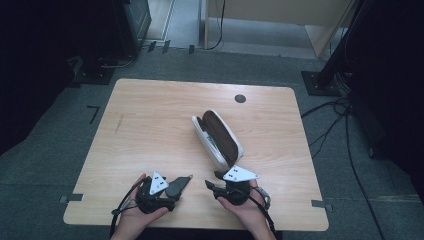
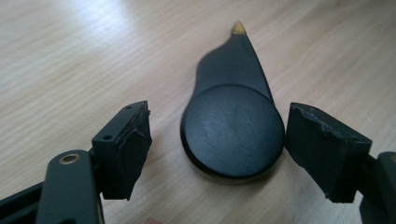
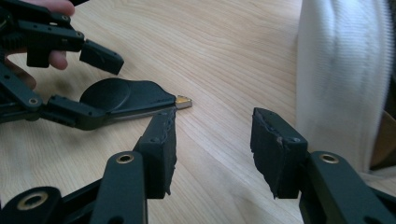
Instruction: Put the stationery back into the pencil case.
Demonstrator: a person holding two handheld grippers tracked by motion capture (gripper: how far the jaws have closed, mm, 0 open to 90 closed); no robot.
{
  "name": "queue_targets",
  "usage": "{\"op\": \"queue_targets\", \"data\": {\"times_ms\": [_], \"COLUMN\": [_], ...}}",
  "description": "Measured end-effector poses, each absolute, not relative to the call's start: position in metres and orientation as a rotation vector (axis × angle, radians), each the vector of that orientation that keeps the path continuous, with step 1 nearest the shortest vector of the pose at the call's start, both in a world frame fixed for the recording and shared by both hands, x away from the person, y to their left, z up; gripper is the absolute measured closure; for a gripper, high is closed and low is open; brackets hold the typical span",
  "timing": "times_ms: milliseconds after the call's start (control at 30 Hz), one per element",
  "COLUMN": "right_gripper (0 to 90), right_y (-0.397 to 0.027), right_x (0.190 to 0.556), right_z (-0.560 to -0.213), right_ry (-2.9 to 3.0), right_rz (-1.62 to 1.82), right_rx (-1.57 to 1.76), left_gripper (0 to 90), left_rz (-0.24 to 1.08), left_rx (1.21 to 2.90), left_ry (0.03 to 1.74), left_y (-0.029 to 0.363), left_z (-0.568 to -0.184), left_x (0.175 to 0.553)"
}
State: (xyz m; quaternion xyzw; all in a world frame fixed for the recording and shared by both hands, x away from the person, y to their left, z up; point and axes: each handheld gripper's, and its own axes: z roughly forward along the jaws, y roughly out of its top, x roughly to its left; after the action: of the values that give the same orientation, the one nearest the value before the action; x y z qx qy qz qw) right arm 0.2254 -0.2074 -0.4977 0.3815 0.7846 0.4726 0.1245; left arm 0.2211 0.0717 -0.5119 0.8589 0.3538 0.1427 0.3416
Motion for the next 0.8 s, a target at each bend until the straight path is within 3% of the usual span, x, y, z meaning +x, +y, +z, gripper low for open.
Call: {"op": "queue_targets", "data": {"times_ms": [267,500,800], "right_gripper": [50.8,48.9,47.5], "right_y": [-0.213,-0.212,-0.217], "right_x": [0.223,0.224,0.226], "right_z": [-0.501,-0.507,-0.518], "right_ry": [2.282,2.321,2.367], "right_rz": [1.399,1.398,1.411], "right_rx": [1.110,1.073,1.054], "left_gripper": [25.9,41.3,42.2], "left_rz": [0.357,0.315,0.236], "left_rx": [2.256,2.281,2.301], "left_ry": [0.900,0.810,0.666], "left_y": [0.067,0.060,0.055], "left_z": [-0.513,-0.511,-0.511], "left_x": [0.224,0.229,0.241]}}
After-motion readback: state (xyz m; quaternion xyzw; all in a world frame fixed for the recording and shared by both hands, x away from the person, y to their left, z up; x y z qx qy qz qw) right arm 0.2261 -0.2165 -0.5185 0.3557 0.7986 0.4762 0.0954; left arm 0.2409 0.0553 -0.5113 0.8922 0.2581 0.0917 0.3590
